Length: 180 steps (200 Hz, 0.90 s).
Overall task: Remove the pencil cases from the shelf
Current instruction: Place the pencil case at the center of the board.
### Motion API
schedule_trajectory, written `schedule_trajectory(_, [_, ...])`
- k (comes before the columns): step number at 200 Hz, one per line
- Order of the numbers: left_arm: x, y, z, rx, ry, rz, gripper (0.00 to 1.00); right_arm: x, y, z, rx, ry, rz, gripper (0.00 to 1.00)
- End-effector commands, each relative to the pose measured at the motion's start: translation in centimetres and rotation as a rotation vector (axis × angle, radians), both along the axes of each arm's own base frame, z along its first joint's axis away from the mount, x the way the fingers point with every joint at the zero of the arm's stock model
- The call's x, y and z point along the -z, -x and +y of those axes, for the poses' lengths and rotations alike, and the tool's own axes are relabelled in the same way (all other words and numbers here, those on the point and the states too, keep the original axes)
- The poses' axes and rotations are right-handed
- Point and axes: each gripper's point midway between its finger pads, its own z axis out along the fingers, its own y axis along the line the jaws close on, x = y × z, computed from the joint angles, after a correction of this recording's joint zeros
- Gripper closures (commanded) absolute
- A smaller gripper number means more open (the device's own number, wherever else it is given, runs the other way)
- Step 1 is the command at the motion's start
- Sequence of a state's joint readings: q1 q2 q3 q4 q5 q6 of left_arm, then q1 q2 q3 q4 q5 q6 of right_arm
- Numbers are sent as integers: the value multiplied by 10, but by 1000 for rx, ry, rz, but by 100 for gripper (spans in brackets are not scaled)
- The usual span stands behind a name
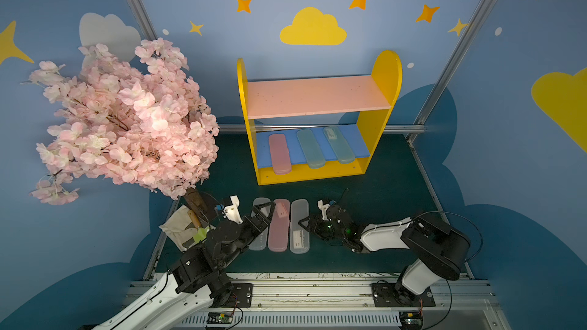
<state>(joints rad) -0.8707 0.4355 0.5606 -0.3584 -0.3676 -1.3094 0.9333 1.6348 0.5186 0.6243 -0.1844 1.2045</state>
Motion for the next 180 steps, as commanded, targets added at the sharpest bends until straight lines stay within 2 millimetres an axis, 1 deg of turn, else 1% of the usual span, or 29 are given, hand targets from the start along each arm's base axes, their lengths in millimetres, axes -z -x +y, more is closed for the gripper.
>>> schedule_trajectory(1, [1,-1,2,-11,-3,-8,0,-4,0,-7,3,29,-11,40])
schedule_trajectory(20, [2,-2,2,-13,-7,-8,0,-4,0,-14,10,66,-13,35])
schedule_trajectory(58, [4,-6,-2,-10,-30,-7,0,-4,0,-34,51,159,-5,27])
schedule_trajectory(79, [3,-9,-4,-12,-59,-22,0,-8,0,-46,76,205,-12,20])
schedule_trajectory(92, [5,-13,-3,-25,-85,-23,0,-11,-1,-54,90,235,-26,8])
schedule_trajectory(95, [5,-13,-2,-28,-92,-24,0,-12,-1,-56,92,243,-30,3])
schedule_trajectory(98, [5,-14,-2,-33,-99,-25,0,-13,-1,-59,97,251,-36,2])
schedule_trajectory(118, [7,-21,3,-71,-150,-2,0,-23,-3,-75,132,297,-68,1])
schedule_trajectory(144, [5,-35,8,-111,-192,38,0,-45,-6,-94,131,369,-171,2])
schedule_trajectory(164, [5,-51,6,-112,-171,76,0,-66,-8,-108,133,409,-262,1])
schedule_trajectory(180, [11,-65,5,-107,-131,109,0,-79,-9,-120,147,428,-317,1])
